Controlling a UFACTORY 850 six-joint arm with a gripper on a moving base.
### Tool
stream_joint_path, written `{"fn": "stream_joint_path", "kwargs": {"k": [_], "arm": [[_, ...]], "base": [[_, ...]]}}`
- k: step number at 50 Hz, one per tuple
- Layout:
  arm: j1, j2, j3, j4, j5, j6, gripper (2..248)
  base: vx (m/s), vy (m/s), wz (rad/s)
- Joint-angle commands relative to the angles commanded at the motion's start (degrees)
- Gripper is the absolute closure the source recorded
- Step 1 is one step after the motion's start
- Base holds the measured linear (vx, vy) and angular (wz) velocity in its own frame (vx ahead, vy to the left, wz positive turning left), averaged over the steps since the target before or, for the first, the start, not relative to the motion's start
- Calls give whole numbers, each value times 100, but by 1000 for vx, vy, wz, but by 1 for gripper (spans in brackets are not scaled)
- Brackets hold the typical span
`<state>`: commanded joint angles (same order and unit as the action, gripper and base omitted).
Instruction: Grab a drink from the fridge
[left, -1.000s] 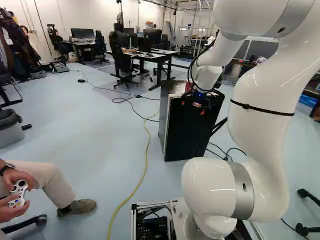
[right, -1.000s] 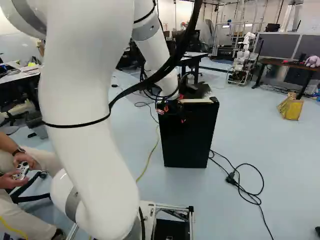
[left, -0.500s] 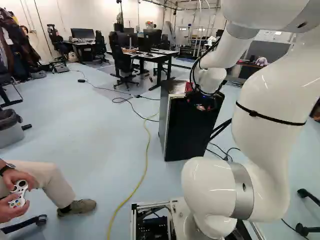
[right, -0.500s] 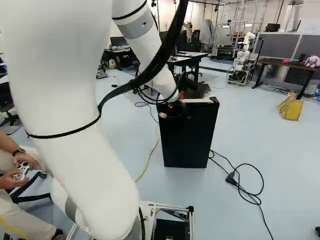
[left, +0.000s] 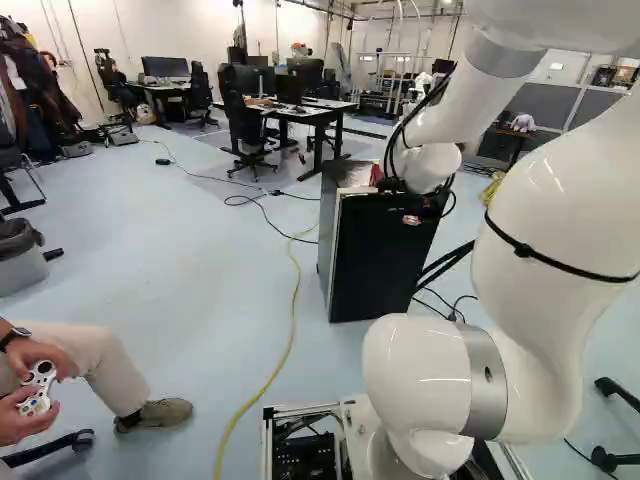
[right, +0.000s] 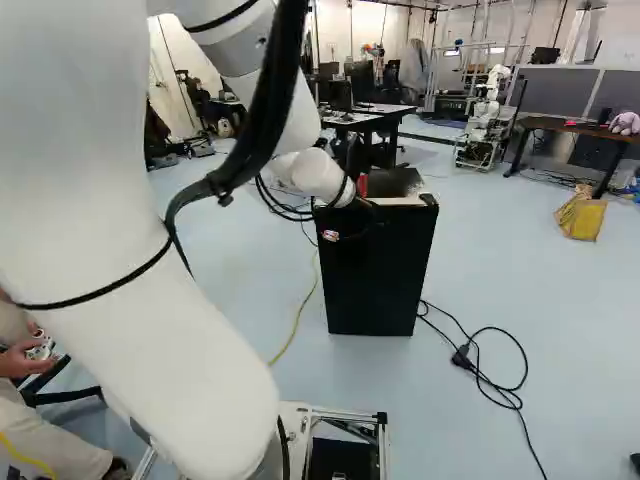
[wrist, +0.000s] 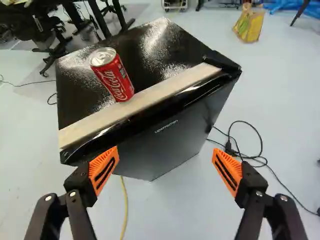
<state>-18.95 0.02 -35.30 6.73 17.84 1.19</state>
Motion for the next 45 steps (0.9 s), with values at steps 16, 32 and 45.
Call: {"fn": "stream_joint_path", "kwargs": {"k": [16,32,45], "arm": [[-3,211,212,-786,760,0,3],[-3,165,219,-1414,1339,0,3],[-3,-6,217,-1466,1410,0,3]], "base": [[0,0,0],[0,0,0],[0,0,0]]}}
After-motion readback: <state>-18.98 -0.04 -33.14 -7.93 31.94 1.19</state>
